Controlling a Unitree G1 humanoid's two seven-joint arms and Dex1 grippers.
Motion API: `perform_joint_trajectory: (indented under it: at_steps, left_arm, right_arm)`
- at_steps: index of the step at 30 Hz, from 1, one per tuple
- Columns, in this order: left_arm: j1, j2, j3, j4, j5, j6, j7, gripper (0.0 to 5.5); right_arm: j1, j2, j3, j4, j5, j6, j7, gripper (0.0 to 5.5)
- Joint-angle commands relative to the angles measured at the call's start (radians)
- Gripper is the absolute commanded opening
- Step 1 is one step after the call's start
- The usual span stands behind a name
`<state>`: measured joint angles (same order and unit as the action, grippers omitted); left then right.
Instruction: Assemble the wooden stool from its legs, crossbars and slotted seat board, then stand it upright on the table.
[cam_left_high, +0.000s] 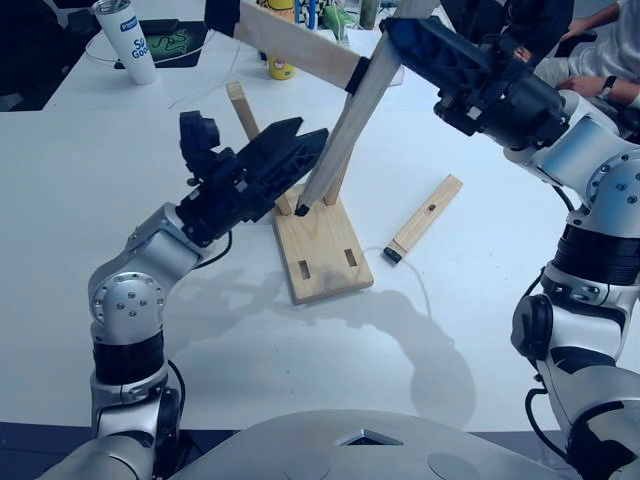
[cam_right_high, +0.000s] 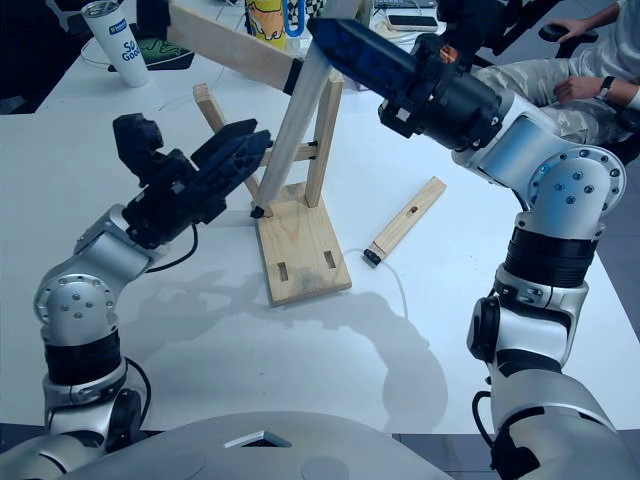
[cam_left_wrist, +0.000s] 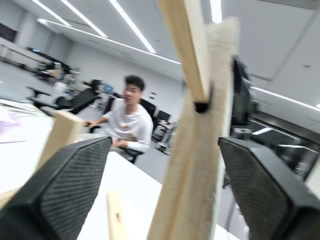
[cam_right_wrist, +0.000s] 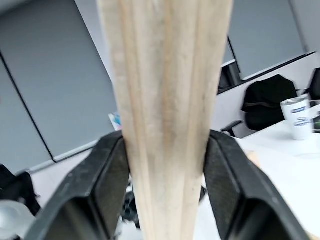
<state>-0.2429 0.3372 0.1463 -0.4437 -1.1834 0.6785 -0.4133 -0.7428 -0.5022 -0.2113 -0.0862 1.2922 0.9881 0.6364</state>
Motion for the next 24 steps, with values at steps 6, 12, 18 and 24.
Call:
perform_joint_trajectory:
  at_steps: [6, 12, 18, 24]
  left_arm:
    - [0.097, 0.027, 0.041, 0.004, 0.043, -0.007, -0.012, 3.98]
    - [0.196, 0.029, -0.002, 0.007, 0.099, -0.004, -0.056, 3.98]
    - [0.291, 0.029, -0.075, 0.034, 0.182, -0.015, -0.118, 3.98]
    - [0.327, 0.059, -0.162, 0.071, 0.329, -0.04, -0.177, 3.98]
  right_arm:
    - [0.101, -0.101, 0.171, -0.071, -0.365, -0.238, 0.328, 2.05]
    - [0.139, -0.091, 0.203, 0.024, -0.498, -0.373, 0.45, 2.05]
    - [0.176, -0.079, 0.252, 0.073, -0.59, -0.456, 0.538, 2.05]
    - [0.199, -0.079, 0.272, 0.107, -0.643, -0.501, 0.596, 2.05]
